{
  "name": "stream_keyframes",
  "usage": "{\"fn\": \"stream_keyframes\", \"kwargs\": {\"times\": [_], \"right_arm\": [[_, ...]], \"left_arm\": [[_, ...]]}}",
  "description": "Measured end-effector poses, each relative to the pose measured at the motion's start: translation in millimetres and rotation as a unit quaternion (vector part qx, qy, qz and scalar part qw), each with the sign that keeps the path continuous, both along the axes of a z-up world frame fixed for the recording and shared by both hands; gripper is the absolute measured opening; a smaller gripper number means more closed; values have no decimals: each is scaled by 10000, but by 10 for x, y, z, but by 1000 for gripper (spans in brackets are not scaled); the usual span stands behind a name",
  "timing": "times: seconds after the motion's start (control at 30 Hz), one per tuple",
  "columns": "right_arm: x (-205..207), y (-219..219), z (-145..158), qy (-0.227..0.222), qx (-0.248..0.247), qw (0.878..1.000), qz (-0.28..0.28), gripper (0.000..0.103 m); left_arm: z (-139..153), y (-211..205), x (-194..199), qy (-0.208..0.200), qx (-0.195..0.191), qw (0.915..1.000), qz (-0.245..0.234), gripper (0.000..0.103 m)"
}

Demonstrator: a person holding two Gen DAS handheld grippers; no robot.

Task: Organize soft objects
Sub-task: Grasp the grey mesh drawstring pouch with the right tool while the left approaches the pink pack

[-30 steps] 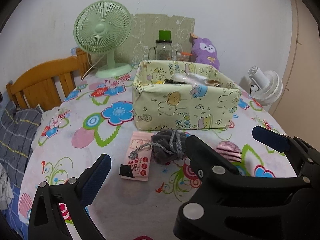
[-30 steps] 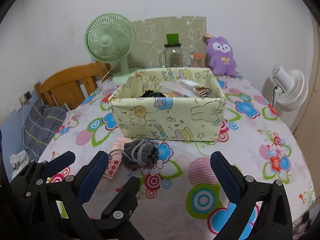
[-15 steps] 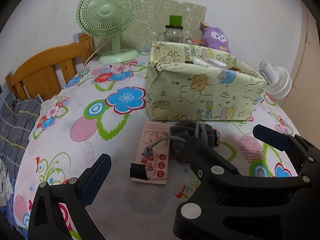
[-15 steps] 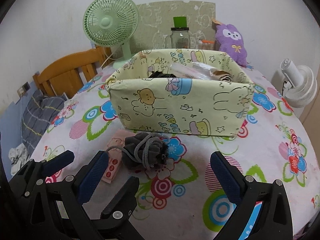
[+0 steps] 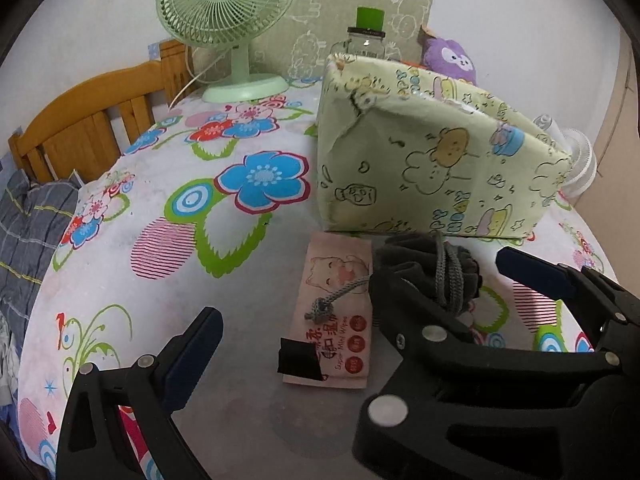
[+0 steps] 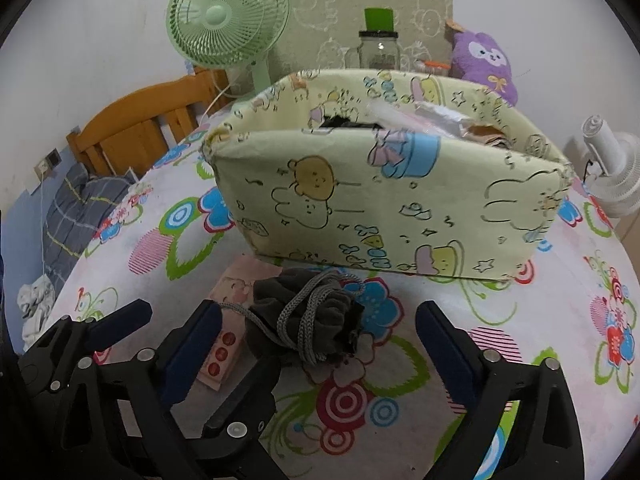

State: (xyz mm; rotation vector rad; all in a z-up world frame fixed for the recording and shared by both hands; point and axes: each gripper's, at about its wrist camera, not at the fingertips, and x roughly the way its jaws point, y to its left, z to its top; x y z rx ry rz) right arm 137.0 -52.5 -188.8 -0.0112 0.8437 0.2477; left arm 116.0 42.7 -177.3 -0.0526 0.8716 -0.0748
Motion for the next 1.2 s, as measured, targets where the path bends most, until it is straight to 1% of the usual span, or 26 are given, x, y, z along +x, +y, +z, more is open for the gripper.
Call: {"fn": "stream_keyframes", "kwargs": {"times": [0.2,0.3,0.33,0.47,0.67,1.0,1.2], "right_arm": [[89,7,-85,255,106,9996,75,81],[111,0,-123,384,156,9991,107,68],[110,-3,-121,337,99,9993,101,63],[90,-24,-116,303,70,9994,120,55],[53,-116,-84,257,70,9996,7,49],[30,-327,-52,253,113,9986,-453,47],[23,-339,-47,233,63,9982,-547,47]], "left_arm": [[-37,-10,38,108,21,9999,-5,98],[-55,-24,54,183,54,9998,-27,98],[-54,-35,52,177,78,9998,-36,98],[-57,-68,55,191,96,9997,-69,98],[-50,-154,77,177,108,9996,-182,98],[-32,-312,146,120,93,9989,-447,98],[-46,-301,148,123,35,9987,-497,97]]}}
